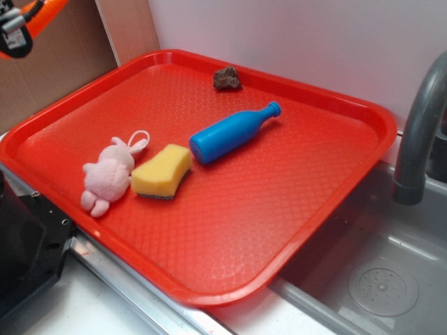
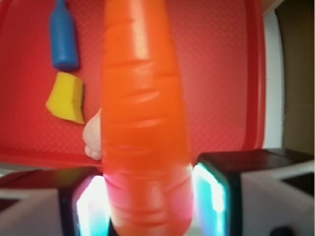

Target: Grab the carrot.

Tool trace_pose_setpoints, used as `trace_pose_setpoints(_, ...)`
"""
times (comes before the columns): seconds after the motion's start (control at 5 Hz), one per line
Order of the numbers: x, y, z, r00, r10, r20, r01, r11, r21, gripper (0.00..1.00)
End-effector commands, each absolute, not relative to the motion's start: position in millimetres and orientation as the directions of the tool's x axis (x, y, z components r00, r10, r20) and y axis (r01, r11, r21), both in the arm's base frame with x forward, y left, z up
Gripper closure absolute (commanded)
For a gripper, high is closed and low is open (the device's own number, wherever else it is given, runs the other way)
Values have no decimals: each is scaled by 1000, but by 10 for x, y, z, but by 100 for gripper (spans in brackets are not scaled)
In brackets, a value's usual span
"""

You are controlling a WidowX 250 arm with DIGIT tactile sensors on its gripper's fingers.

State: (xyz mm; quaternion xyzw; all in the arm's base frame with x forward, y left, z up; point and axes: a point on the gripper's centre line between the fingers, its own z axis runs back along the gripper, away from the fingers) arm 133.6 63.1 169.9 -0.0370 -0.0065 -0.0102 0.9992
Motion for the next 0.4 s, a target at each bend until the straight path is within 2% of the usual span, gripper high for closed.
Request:
trace_pose_setpoints(0.0,1454,255,1998,985,156,-71,-160,986,-41,100)
trace_pose_setpoints(0.2,1417,247,1924,983,173,-67,-176,984,-36,100)
